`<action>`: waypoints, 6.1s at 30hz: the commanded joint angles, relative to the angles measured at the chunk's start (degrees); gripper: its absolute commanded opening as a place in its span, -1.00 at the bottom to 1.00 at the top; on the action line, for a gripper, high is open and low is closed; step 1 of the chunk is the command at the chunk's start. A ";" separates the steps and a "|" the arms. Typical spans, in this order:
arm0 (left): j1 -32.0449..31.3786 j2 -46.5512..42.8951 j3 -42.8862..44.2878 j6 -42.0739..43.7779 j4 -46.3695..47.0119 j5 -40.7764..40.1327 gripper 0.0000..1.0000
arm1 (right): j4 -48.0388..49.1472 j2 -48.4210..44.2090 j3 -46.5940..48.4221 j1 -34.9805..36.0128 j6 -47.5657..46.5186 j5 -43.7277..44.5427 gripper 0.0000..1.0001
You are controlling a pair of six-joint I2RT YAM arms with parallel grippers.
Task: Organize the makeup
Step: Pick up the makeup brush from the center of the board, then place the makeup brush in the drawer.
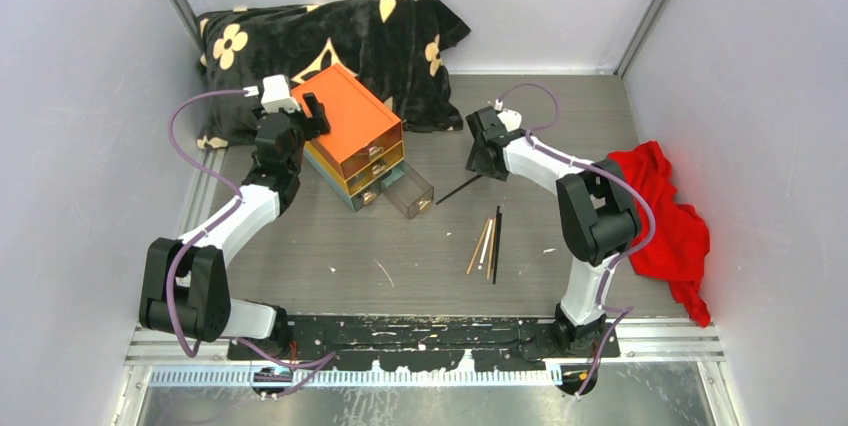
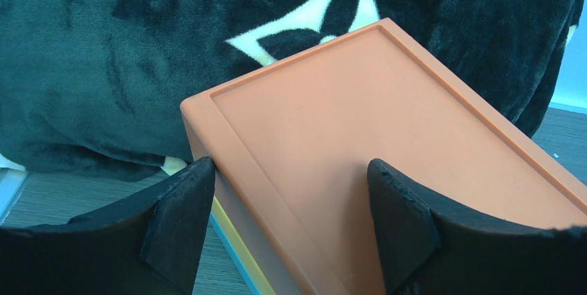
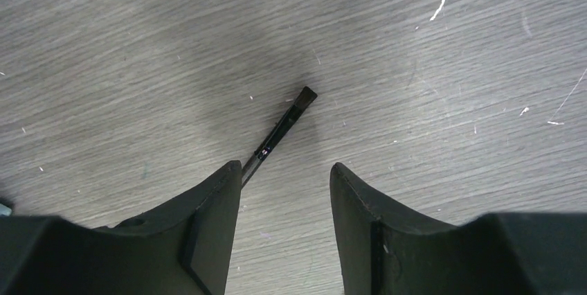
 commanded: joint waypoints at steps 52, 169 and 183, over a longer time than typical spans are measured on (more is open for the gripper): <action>-1.66 3.64 -3.92 3.07 -16.24 8.94 0.54 | 12.65 -5.68 -4.40 -2.57 -3.91 3.03 -0.98; -1.65 3.77 -4.03 3.02 -15.98 8.85 0.54 | 66.52 -11.11 -31.85 46.52 -33.26 34.79 -0.98; -1.60 3.84 -3.87 3.03 -16.06 8.94 0.54 | 60.28 -5.80 -20.15 43.23 -36.10 36.28 -0.72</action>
